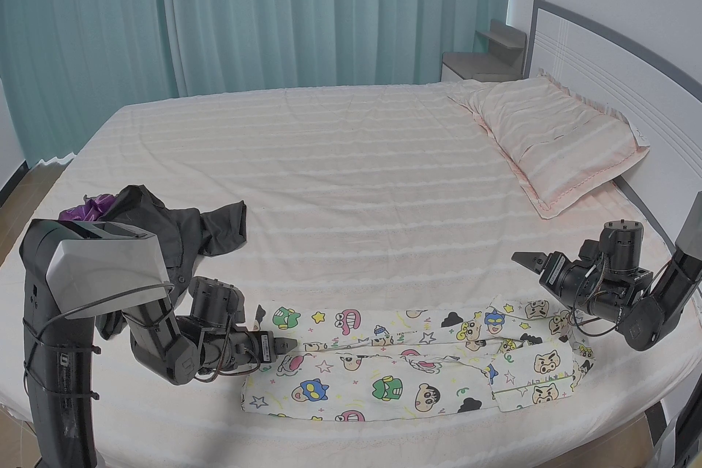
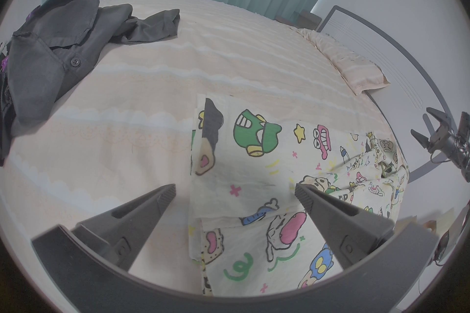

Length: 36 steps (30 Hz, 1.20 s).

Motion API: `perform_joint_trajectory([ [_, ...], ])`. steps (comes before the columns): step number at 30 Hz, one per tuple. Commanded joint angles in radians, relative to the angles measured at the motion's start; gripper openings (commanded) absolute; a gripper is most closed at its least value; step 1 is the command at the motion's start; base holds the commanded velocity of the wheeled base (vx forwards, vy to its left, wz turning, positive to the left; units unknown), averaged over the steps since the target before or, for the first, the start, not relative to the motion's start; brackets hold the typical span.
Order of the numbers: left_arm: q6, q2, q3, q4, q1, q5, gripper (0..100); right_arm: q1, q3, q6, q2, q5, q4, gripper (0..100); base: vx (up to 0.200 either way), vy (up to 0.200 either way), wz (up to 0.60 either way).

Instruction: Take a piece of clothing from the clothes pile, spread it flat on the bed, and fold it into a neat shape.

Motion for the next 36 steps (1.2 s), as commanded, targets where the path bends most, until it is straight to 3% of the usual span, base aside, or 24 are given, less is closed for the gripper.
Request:
perform_joint_trajectory([
  [1, 0.004, 0.02, -0.015, 0.0, -0.013, 0.002, 100, 0.0, 0.0, 0.0, 0.0, -0.001, 0.0, 100, 0.0, 0.0, 0.0],
  [14, 0.027, 0.029, -0.065, 0.068, -0.049, 0.043, 100, 0.0, 0.0, -0.002, -0.004, -0.001, 0.0, 100, 0.0, 0.0, 0.0],
  [15, 0.031, 0.029, -0.07, 0.074, -0.05, 0.043, 0, 0.0, 0.002, -0.002, -0.004, -0.001, 0.0, 100, 0.0, 0.0, 0.0],
  [22, 0.07, 0.029, -0.087, 0.126, -0.052, 0.043, 0, 0.0, 0.002, 0.0, -0.006, -0.001, -0.002, 100, 0.0, 0.0, 0.0],
  [36, 0.034, -0.046, -0.067, 0.147, -0.04, 0.045, 0, -0.01, 0.0, 0.0, -0.006, -0.001, -0.002, 100, 0.0, 0.0, 0.0],
])
